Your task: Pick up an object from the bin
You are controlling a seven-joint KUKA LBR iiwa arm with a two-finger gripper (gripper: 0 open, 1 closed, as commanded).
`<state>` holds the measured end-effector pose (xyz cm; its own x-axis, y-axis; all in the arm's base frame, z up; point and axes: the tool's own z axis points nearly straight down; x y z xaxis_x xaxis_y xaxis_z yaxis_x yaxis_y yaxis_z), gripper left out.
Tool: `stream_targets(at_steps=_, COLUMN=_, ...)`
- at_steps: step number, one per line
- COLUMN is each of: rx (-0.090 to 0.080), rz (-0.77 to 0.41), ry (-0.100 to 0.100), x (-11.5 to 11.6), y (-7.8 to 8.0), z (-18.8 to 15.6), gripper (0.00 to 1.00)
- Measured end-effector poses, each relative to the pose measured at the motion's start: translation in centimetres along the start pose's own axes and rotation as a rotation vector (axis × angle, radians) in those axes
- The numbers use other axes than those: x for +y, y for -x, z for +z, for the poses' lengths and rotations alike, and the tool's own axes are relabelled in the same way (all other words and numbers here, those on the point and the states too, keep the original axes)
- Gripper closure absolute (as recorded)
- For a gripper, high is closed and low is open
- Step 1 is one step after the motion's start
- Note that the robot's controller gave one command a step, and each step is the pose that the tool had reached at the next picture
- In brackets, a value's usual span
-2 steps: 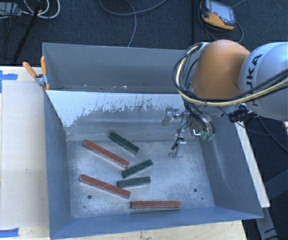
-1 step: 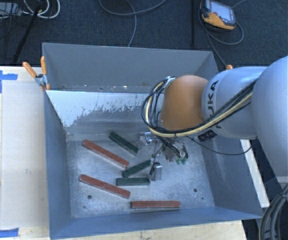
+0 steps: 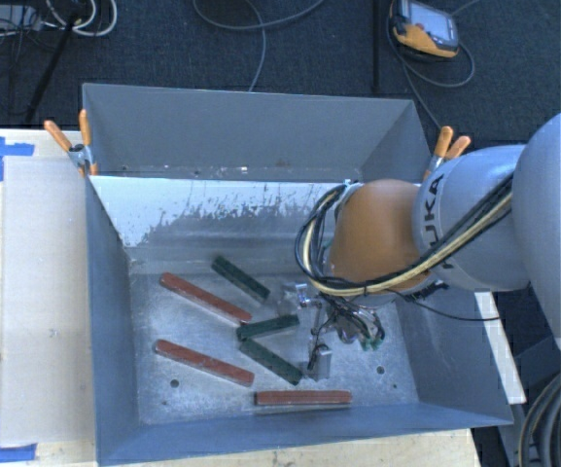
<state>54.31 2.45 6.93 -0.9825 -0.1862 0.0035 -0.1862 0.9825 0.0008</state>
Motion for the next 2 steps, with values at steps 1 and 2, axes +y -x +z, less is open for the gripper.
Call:
stream_targets(at_steps=1, rx=-0.002, rz=-0.016, ry=-0.001, x=1.0, y=0.07, z=-0.06, gripper=0.0)
stream_targets(at_steps=2, rx=-0.004, rz=-0.015, ry=-0.001, x=1.0, y=0.11, z=-0.08, gripper=1.0)
